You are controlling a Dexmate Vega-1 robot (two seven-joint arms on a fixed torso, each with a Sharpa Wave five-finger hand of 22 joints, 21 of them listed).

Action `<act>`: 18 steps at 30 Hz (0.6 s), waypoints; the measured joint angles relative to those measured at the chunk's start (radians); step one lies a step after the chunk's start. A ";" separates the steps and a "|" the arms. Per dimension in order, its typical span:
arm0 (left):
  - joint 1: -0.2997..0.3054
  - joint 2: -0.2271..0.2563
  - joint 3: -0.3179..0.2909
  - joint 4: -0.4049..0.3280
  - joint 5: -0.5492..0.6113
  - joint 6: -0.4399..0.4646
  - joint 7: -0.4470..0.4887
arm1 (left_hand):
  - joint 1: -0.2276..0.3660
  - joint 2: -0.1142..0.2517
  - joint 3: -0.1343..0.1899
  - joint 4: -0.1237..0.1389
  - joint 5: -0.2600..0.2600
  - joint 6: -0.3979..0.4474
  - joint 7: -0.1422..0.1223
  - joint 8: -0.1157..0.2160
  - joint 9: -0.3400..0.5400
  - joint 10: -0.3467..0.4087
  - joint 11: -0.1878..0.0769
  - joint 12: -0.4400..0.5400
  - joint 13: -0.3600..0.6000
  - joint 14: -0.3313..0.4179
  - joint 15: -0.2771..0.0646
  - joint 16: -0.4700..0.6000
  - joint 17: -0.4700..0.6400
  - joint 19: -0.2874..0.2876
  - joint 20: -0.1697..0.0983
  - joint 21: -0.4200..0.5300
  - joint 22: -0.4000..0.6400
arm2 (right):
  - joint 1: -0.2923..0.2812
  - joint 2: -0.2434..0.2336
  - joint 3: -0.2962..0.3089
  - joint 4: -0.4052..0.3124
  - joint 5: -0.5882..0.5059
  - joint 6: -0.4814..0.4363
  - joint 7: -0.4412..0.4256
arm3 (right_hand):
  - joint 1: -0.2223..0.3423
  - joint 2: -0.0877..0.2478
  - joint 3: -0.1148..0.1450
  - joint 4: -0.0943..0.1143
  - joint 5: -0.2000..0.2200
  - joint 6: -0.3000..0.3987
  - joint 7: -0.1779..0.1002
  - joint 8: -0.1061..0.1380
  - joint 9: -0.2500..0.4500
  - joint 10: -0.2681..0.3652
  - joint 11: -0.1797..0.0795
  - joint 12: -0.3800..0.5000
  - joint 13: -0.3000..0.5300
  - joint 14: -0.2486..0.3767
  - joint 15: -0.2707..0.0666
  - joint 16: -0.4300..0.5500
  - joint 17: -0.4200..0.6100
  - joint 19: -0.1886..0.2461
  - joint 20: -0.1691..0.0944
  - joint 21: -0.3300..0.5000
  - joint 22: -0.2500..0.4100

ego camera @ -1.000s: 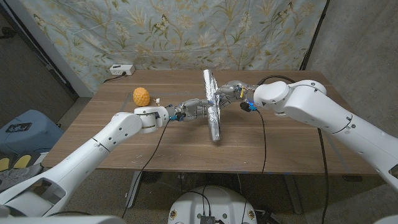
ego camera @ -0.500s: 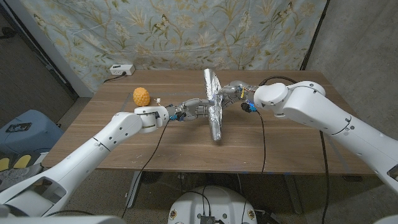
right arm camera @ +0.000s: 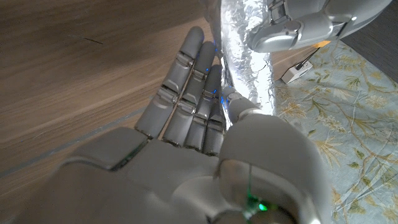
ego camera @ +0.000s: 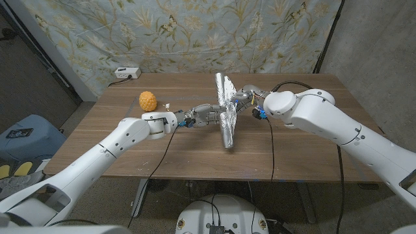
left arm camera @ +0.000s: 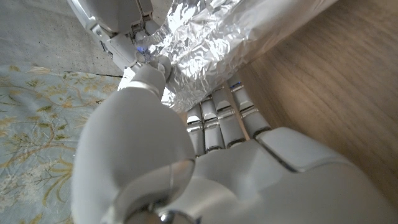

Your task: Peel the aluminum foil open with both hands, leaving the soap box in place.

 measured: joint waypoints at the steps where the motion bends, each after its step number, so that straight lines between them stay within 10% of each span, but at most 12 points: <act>1: -0.002 0.001 0.002 0.003 0.000 0.000 -0.009 | -0.003 0.003 -0.006 0.005 0.000 -0.005 -0.005 -0.006 -0.002 0.003 -0.004 -0.010 0.000 -0.005 -0.005 -0.007 -0.003 -0.009 0.002 0.000 0.000 | -0.002 0.000 0.000 -0.001 -0.002 -0.002 -0.003 | 0.006 0.000 0.000 0.000 0.000 0.008 -0.003 0.004 0.001 0.010 0.001 0.004 0.000 0.006 -0.003 0.000 0.000 0.004 -0.004 0.004 0.000; 8: -0.016 0.007 0.011 0.026 -0.011 0.016 -0.060 | -0.077 0.074 -0.047 0.047 -0.008 -0.078 0.014 -0.052 -0.021 -0.002 -0.009 -0.088 -0.041 -0.054 0.040 -0.046 -0.034 -0.048 0.027 0.000 -0.005 | -0.014 0.001 0.005 -0.008 -0.016 -0.019 -0.026 | 0.030 -0.002 -0.003 0.003 0.000 0.072 -0.014 0.032 0.018 0.071 -0.039 0.034 0.012 0.070 -0.024 0.015 0.018 0.038 -0.038 0.039 0.005; 18: -0.022 0.009 0.013 0.050 -0.043 0.051 -0.097 | -0.152 0.061 -0.010 0.089 -0.008 -0.169 0.052 -0.075 -0.045 0.004 -0.004 -0.127 -0.071 -0.051 0.053 -0.054 -0.060 -0.044 0.031 0.000 -0.005 | -0.019 0.001 0.013 -0.014 -0.023 -0.055 -0.043 | 0.073 -0.012 0.004 -0.004 0.005 0.111 -0.007 0.046 0.029 0.126 -0.073 0.063 0.027 0.133 -0.054 0.023 0.033 0.081 -0.059 0.078 0.006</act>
